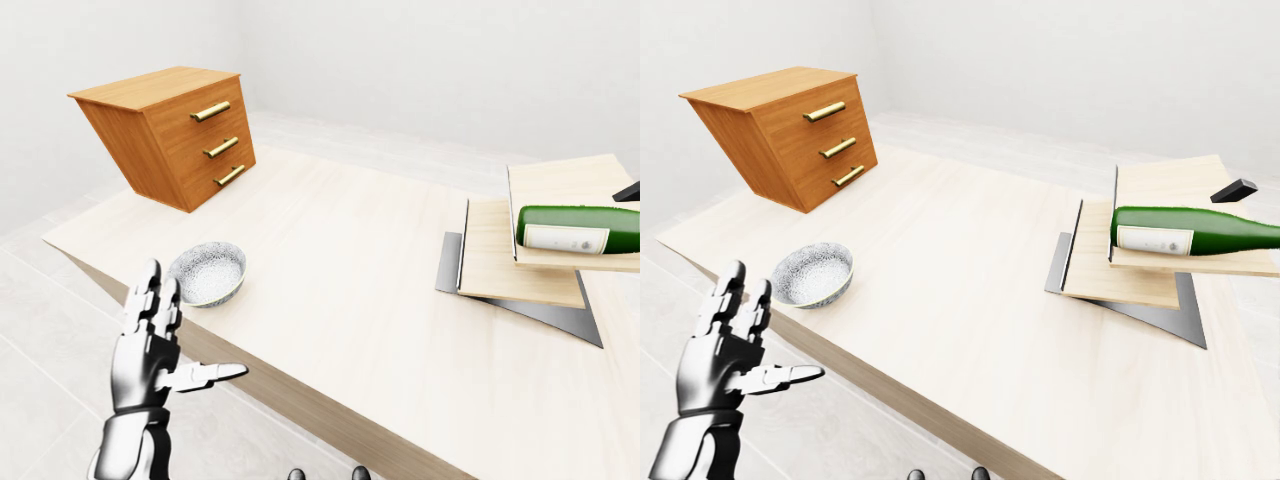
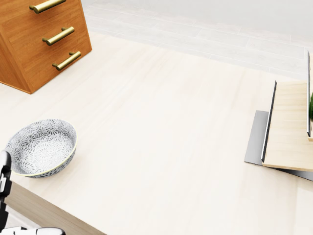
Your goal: Put the wine bottle on the wine rack.
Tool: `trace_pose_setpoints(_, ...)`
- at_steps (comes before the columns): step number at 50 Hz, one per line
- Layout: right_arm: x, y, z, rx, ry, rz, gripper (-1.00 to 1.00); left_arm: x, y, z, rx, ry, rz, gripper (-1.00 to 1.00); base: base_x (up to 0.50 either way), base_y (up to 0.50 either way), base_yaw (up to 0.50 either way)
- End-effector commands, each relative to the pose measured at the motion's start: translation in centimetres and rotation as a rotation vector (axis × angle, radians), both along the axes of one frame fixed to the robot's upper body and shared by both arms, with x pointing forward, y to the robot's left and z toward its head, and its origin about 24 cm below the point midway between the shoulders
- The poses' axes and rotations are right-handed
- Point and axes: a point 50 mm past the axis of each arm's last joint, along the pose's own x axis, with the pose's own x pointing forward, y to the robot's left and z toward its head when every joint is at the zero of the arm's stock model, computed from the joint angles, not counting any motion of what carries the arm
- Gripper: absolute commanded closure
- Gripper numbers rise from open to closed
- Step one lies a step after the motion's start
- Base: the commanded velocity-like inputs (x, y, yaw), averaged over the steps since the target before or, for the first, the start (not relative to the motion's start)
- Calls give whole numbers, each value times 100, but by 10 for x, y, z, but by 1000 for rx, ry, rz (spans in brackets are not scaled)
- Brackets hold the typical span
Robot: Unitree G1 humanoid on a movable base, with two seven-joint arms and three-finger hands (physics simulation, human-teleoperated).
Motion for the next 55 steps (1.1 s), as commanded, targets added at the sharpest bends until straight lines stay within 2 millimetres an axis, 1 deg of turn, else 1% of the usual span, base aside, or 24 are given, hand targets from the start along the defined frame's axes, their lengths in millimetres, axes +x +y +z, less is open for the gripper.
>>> trace_pose_setpoints(1, -20, -10, -6, -30, 11, -38, -100, -1, 1, 1, 1, -6, 2, -100, 0, 0, 0)
trace_pose_setpoints(6, -29, -13, -5, -44, 7, -55, -100, -1, 1, 0, 0, 0, 1, -100, 0, 0, 0)
trace_pose_setpoints(10, -40, -15, 1, -58, -20, -78, -100, -1, 0, 1, 2, -3, -1, -100, 0, 0, 0)
trace_pose_setpoints(12, -42, -15, 2, -62, -28, -82, -100, -1, 0, 1, 2, -4, -2, -100, 0, 0, 0)
trace_pose_setpoints(15, -52, -14, 12, -82, -63, -99, -100, -1, 0, 1, 3, -3, -1, -100, 0, 0, 0)
trace_pose_setpoints(16, -52, -14, 12, -82, -65, -100, -100, -1, 0, 1, 2, -3, -1, -100, 0, 0, 0)
trace_pose_setpoints(23, -74, -11, 35, -116, -157, -144, -100, -1, 1, 2, 3, -7, -2, -100, 0, 0, 0)
trace_pose_setpoints(26, -79, -9, 40, -126, -179, -150, -100, -1, 1, 2, 2, -7, -2, -100, 0, 0, 0)
trace_pose_setpoints(30, -94, -6, 55, -143, -247, -171, -100, 0, 1, -2, -3, 7, -4, -100, 0, 0, 0)
trace_pose_setpoints(32, -96, -4, 59, -143, -267, -173, -100, 0, 1, -2, -5, 5, -4, -100, 0, 0, 0)
trace_pose_setpoints(34, -100, 0, 68, -153, -304, -169, -100, 0, 0, -1, -4, 5, -6, -100, 0, 0, 0)
trace_pose_setpoints(37, -102, 8, 82, -154, -365, -147, -100, -1, -1, 0, -2, 0, -8, -100, 0, 0, 0)
trace_pose_setpoints(38, -102, 8, 82, -152, -366, -146, -100, -1, -1, 0, -2, 0, -8, -100, 0, 0, 0)
trace_pose_setpoints(44, -102, 24, 105, -164, -443, -87, -100, -1, -2, 2, 1, -10, -8, -100, 0, 0, 0)
trace_pose_setpoints(45, -101, 24, 105, -162, -444, -86, -100, -1, -2, 2, 1, -10, -8, -100, 0, 0, 0)
trace_pose_setpoints(48, -98, 35, 114, -179, -466, -39, -100, -1, -3, 4, 2, -16, -10, -100, 0, 0, 0)
trace_pose_setpoints(49, -94, 43, 120, -191, -480, -1, -100, 0, -3, 4, 3, -16, -12, -100, 0, 0, 0)
trace_pose_setpoints(50, -94, 44, 120, -189, -481, 0, -100, 0, -4, 4, 3, -16, -12, -100, 0, 0, 0)
trace_pose_setpoints(55, -86, 61, 132, -204, -504, 78, -100, 1, -6, 3, 4, -14, -19, -100, 0, 0, 0)
